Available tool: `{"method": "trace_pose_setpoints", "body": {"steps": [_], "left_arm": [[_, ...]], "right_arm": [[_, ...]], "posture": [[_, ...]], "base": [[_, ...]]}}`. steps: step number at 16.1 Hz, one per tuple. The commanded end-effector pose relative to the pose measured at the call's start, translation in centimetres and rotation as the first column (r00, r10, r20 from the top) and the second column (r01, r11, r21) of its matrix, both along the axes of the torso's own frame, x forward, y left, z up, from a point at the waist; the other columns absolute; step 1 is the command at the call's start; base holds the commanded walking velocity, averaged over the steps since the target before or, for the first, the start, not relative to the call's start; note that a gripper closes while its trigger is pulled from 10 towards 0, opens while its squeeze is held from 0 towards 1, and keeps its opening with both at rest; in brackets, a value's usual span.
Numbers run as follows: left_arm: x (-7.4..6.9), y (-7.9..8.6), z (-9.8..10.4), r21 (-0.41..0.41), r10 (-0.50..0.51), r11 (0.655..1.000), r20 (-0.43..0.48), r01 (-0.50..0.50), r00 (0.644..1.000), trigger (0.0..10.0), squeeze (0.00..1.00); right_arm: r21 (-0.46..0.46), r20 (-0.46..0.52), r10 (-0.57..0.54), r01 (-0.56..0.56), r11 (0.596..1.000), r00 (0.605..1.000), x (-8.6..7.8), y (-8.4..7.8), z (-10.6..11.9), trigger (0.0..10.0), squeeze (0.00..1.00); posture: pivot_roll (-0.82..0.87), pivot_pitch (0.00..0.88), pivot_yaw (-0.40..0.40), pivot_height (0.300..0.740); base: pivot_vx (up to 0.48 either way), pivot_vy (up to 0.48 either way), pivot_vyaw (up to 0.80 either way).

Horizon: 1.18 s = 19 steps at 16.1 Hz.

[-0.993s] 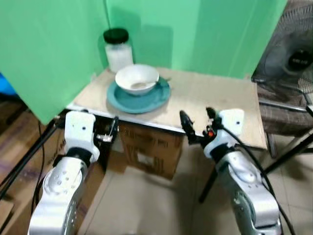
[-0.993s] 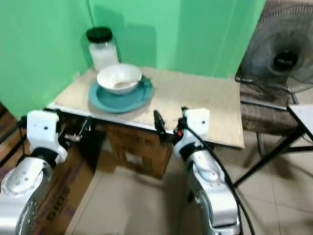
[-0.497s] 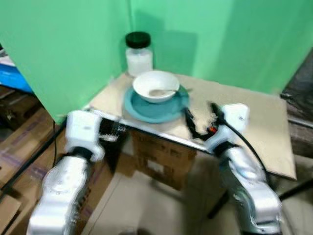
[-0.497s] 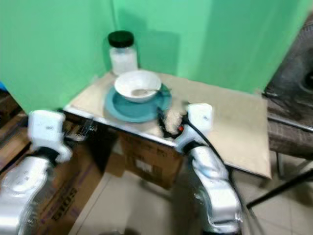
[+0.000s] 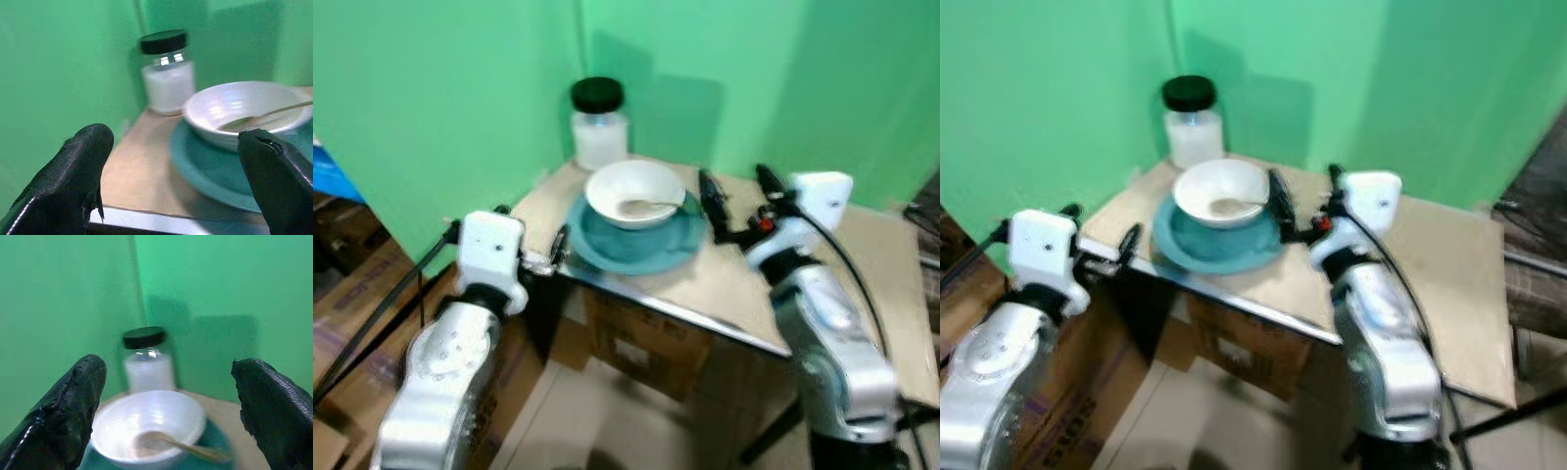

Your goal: Setting the table

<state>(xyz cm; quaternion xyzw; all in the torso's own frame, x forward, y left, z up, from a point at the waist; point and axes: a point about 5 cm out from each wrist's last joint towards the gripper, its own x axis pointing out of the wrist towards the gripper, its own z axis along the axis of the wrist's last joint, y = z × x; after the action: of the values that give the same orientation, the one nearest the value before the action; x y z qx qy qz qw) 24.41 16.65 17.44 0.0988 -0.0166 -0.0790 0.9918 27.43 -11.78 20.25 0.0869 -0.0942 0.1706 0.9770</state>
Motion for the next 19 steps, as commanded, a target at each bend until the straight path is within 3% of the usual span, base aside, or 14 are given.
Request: {"method": "trace_pose_setpoints", "body": {"steps": [1,9,10,12,15,19], "left_arm": [[0.1,-0.4,0.1,-0.004,-0.023,1.0,0.006,0.023,1.0,10.0,0.0],[0.1,-0.4,-0.1,0.007,-0.035,0.999,0.001,0.035,0.999,10.0,0.0],[0.0,-0.2,-0.2,0.017,-0.038,0.999,-0.002,0.038,0.999,10.0,0.0],[-0.1,0.0,-0.4,0.039,-0.056,0.998,-0.018,0.057,0.998,10.0,0.0],[-0.3,0.4,-1.1,0.084,-0.123,0.988,-0.069,0.129,0.99,10.0,0.0],[-0.7,1.1,-1.1,0.114,-0.163,0.978,-0.103,0.175,0.981,10.0,0.0]], "right_arm": [[-0.008,-0.007,-0.006,0.006,1.0,1.0,0.1,-0.6,0.1,10.0,0.0],[-0.068,-0.028,0.072,-0.074,0.995,0.997,1.0,0.8,0.4,10.0,0.0],[-0.167,-0.096,0.089,-0.105,0.98,0.991,2.2,1.8,0.1,10.0,0.0],[-0.188,-0.186,0.15,-0.185,0.965,0.971,3.3,3.2,0.1,10.0,0.0],[-0.232,-0.346,0.25,-0.341,0.911,0.904,4.9,5.3,0.6,10.0,0.0],[-0.382,-0.44,0.258,-0.439,0.813,0.86,7.2,7.8,1.8,10.0,0.0]], "posture": [[-0.02,0.054,0.034,0.74],[-0.02,0.039,0.031,0.74],[-0.02,0.035,0.035,0.74],[-0.03,0.035,0.039,0.74],[-0.03,0.035,0.033,0.74],[-0.02,0.04,0.026,0.74]], "base": [[0.33,0.0,0.0],[0.322,0.0,0.0],[0.0,0.0,0.0],[0.0,0.0,0.0],[0.0,0.0,0.0],[0.0,0.0,0.0]]}}
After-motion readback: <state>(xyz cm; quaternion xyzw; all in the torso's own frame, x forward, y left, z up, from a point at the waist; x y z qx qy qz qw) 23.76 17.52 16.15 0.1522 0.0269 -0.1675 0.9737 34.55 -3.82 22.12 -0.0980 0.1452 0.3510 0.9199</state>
